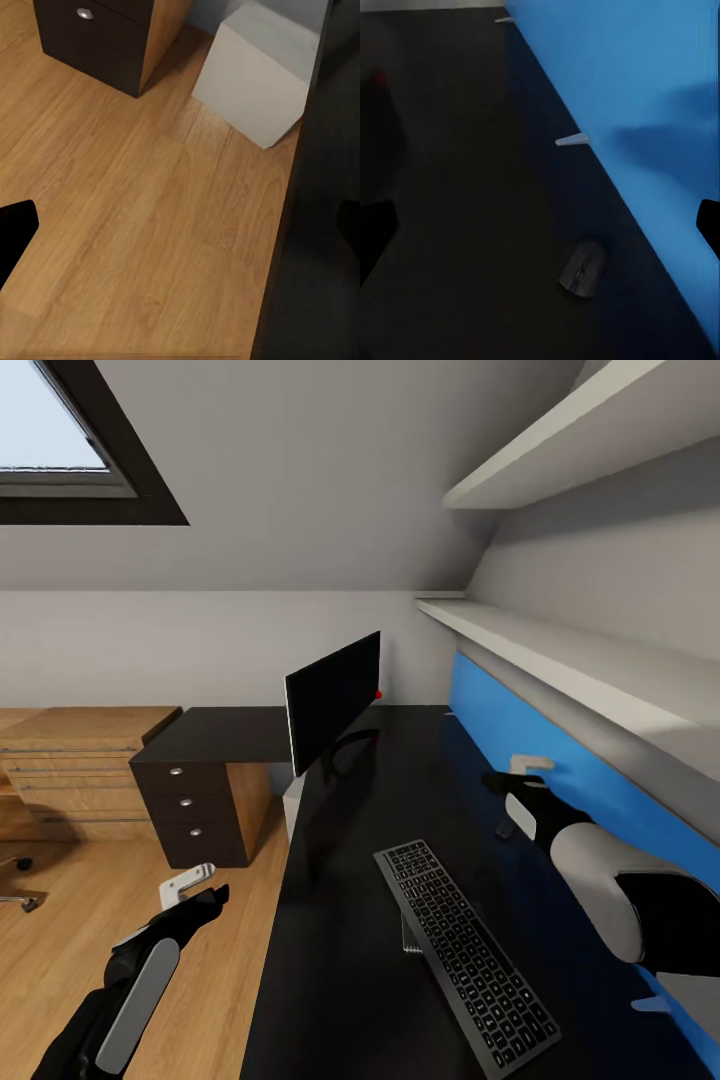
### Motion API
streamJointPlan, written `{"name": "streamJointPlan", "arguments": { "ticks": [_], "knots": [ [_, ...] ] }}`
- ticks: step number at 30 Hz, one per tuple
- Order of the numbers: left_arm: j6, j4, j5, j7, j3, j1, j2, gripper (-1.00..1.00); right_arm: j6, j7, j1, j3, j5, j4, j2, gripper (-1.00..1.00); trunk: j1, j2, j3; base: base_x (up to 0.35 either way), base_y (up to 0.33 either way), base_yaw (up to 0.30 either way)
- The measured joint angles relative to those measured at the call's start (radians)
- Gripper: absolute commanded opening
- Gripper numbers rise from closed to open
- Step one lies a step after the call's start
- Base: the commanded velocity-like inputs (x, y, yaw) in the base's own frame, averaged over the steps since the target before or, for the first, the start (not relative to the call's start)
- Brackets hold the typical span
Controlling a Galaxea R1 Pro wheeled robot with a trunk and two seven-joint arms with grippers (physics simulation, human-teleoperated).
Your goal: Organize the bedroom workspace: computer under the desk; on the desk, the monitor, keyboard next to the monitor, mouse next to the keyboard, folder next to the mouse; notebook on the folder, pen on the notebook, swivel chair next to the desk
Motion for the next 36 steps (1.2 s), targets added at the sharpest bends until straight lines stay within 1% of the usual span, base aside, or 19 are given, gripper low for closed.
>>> {"name": "streamJointPlan", "arguments": {
  "ticks": [1, 2, 6, 19, 28, 29, 33, 34, 36],
  "knots": [
    [0.000, 0.000, 0.000, 0.000, 0.000, 0.000, 0.000, 1.00, -0.009, 0.000, 0.000, 0.000, 0.001, 0.001, 0.000, 1.00, 0.000, 0.000, 0.000, 0.000, 0.000, 0.000],
    [0.002, -0.001, 0.000, 0.000, 0.000, 0.000, 0.000, 1.00, -0.037, 0.001, 0.000, 0.001, 0.002, 0.005, 0.000, 1.00, 0.000, 0.000, 0.000, 0.000, 0.000, 0.000],
    [0.003, -0.001, 0.000, 0.000, 0.000, 0.000, 0.000, 1.00, -0.049, 0.002, 0.000, 0.001, 0.002, 0.007, 0.001, 1.00, 0.000, 0.000, 0.000, 0.000, 0.000, 0.000],
    [0.003, -0.001, -0.001, 0.000, 0.000, 0.000, 0.000, 1.00, -0.056, 0.004, 0.006, 0.001, -0.001, 0.008, 0.003, 1.00, 0.000, 0.000, -0.001, 0.000, 0.000, 0.000],
    [0.003, 0.004, 0.001, 0.001, 0.001, 0.000, 0.001, 1.00, -0.056, 0.004, 0.009, 0.001, 0.003, 0.009, 0.000, 1.00, 0.000, 0.000, -0.012, 0.000, 0.000, 0.000],
    [0.003, 0.006, 0.001, 0.001, 0.001, 0.000, 0.013, 1.00, -0.055, 0.003, 0.012, 0.001, 0.003, 0.010, -0.002, 1.00, 0.000, 0.000, -0.013, 0.000, 0.000, 0.000],
    [0.002, 0.008, 0.003, 0.001, 0.001, 0.000, 0.030, 1.00, -0.056, 0.003, 0.019, 0.001, 0.003, 0.010, -0.002, 1.00, 0.000, 0.000, -0.019, 0.000, 0.000, 0.000],
    [0.001, 0.012, 0.004, 0.000, 0.002, 0.000, 0.038, 1.00, -0.056, 0.005, 0.027, 0.001, 0.002, 0.010, -0.001, 1.00, 0.000, 0.000, -0.021, 0.000, 0.000, 0.000],
    [0.000, 0.012, 0.004, 0.001, 0.002, 0.000, 0.040, 1.00, -0.056, 0.006, 0.029, 0.001, 0.003, 0.010, -0.002, 1.00, 0.000, 0.000, -0.024, 0.000, 0.000, 0.000]
  ]
}}
